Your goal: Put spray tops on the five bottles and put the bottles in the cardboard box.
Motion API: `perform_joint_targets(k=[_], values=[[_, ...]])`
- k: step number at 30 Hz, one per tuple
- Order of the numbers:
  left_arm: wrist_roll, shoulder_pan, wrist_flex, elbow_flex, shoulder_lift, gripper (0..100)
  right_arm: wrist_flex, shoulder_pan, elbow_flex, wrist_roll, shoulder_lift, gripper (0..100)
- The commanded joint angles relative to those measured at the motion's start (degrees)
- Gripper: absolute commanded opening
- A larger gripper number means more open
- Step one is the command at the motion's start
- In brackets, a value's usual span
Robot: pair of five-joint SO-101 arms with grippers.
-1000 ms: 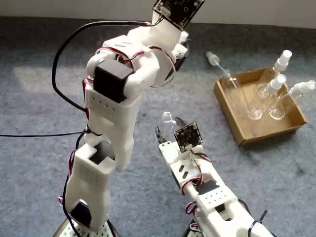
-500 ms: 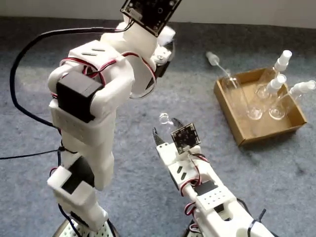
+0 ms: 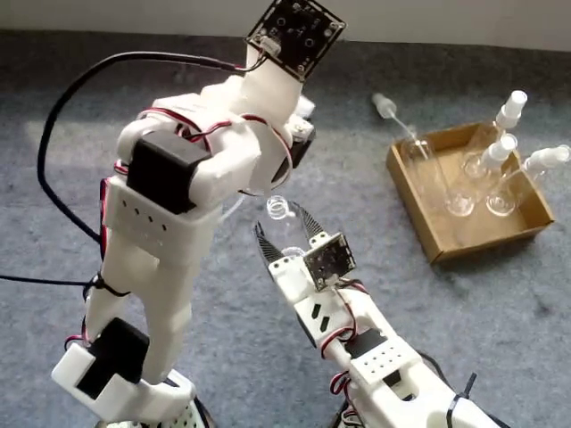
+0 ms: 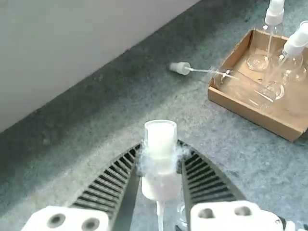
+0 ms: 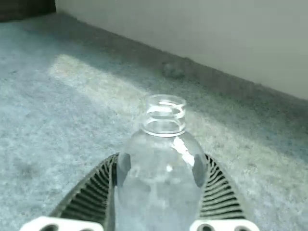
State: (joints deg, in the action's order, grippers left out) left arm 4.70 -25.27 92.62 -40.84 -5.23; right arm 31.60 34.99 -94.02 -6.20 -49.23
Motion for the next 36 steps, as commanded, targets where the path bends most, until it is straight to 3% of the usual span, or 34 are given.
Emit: perform_joint_targets(k=[1, 6, 12, 22, 30, 36], values=[[-7.91, -1.89, -1.41, 2.07, -2.42, 0, 5.67, 0.75, 1.10, 0.62, -1.63, 8.0], [-8.00, -2.33, -3.87, 1.89, -3.56, 0, 5.67, 0.66, 1.10, 0.62, -1.63, 8.0], [-8.35, -2.42, -14.95, 2.86, -12.53, 0, 5.58, 0.66, 1.10, 0.62, -1.63, 8.0], [-8.35, -2.42, -25.85, 24.75, -26.77, 0, 4.70, -6.20, 1.45, 0.62, -1.71, 8.0], [-7.91, -1.98, -32.79, 41.45, -35.47, 0, -22.37, -6.99, 10.86, 0.62, -4.09, 8.0], [-8.00, -1.89, -36.75, 43.74, -38.73, 0, -33.63, -7.43, 13.58, 0.62, -14.29, 8.0]])
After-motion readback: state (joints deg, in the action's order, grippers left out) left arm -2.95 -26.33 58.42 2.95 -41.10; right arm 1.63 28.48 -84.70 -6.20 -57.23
